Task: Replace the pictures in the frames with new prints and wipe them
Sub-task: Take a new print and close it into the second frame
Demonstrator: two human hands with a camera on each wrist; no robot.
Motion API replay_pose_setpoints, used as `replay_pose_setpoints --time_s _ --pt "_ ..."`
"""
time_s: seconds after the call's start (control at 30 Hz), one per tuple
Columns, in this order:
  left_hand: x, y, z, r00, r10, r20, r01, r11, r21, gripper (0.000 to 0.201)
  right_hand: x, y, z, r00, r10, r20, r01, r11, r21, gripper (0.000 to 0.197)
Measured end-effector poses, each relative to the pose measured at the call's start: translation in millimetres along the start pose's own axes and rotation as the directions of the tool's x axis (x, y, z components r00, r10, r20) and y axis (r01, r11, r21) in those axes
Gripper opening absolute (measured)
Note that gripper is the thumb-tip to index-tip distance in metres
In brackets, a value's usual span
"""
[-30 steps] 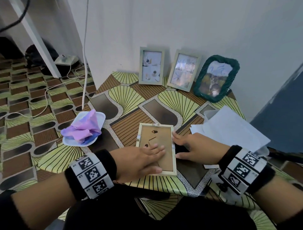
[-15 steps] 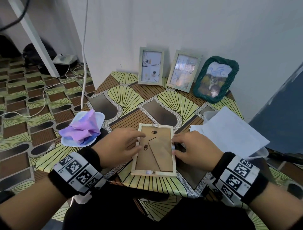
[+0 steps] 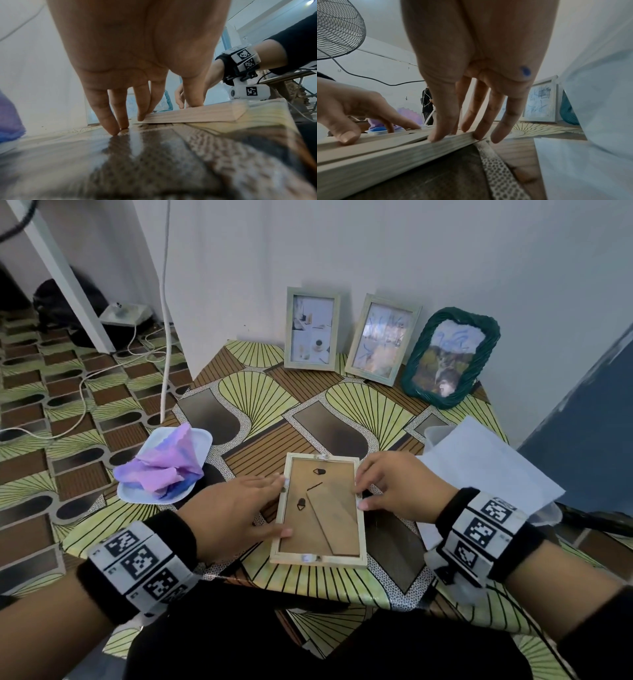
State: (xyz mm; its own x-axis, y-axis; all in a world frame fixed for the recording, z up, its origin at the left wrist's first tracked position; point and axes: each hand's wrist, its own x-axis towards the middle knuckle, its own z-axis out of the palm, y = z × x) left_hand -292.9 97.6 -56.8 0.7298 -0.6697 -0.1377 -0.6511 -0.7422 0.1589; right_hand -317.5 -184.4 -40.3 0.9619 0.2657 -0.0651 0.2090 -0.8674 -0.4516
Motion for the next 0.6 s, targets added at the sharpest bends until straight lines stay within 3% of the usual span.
replay_pose_setpoints --time_s 0.33,0.47,0.6 --pt "5.9 -2.4 0.8 0.996 0.001 0.089 0.000 1.000 -0.011 0.087 14.5 -5.5 -3.2 0.997 0.072 0.017 -0.074 0.988 0.136 0.020" --pt "4.2 1.1 1.0 0.991 0.006 0.136 -0.007 1.000 0.003 0.074 18.4 -8.8 1.6 0.993 0.119 -0.004 -0.118 0.987 0.109 0.020" --pt "3.7 5.2 -3.2 0.994 -0.005 0.112 0.006 1.000 -0.005 0.073 13.3 -9.6 5.5 0.989 0.143 -0.048 -0.139 0.987 0.083 0.019"
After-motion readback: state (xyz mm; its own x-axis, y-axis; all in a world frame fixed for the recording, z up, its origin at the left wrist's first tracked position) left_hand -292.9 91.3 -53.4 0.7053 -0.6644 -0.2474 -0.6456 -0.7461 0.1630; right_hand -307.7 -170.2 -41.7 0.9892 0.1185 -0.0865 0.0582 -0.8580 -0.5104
